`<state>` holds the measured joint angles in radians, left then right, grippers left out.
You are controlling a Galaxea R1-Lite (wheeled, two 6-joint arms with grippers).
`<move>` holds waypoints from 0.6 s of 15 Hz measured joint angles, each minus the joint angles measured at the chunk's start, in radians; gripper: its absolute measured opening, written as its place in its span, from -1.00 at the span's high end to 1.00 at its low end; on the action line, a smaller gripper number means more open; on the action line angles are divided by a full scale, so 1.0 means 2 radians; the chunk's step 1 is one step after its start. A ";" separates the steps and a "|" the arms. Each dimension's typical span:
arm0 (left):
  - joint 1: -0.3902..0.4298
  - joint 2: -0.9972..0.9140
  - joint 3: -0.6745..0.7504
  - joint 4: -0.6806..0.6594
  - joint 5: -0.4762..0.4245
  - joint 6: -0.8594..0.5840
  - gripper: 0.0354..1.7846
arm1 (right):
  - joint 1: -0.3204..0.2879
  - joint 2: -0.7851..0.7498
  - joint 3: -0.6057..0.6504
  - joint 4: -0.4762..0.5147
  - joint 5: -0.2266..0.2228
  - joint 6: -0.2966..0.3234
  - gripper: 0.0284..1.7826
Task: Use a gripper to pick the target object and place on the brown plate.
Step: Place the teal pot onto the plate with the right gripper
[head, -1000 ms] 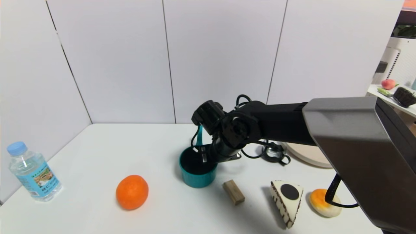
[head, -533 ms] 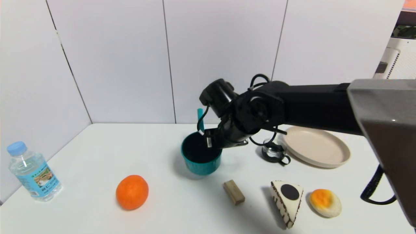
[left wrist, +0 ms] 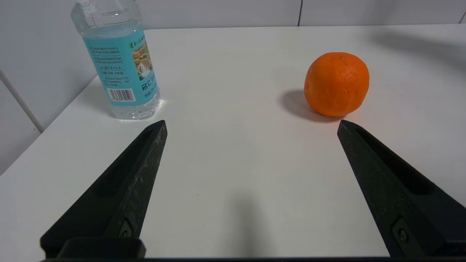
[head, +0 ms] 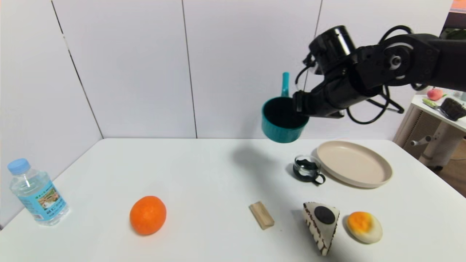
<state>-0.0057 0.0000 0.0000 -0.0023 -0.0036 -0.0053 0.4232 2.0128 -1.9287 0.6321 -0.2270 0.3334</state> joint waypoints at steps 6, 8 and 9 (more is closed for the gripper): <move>0.000 0.000 0.000 0.000 0.000 0.000 -0.89 | -0.179 0.017 0.051 -0.001 0.000 -0.035 0.90; 0.000 0.000 0.000 0.000 0.000 0.000 -0.89 | -0.210 0.037 0.065 -0.002 0.001 -0.051 0.90; 0.000 0.000 0.000 0.000 0.000 0.000 -0.89 | -0.217 0.046 0.068 -0.002 0.001 -0.052 0.90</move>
<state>-0.0053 0.0000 0.0000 -0.0032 -0.0032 -0.0053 -0.0109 2.1055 -1.7926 0.6287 -0.2245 0.2302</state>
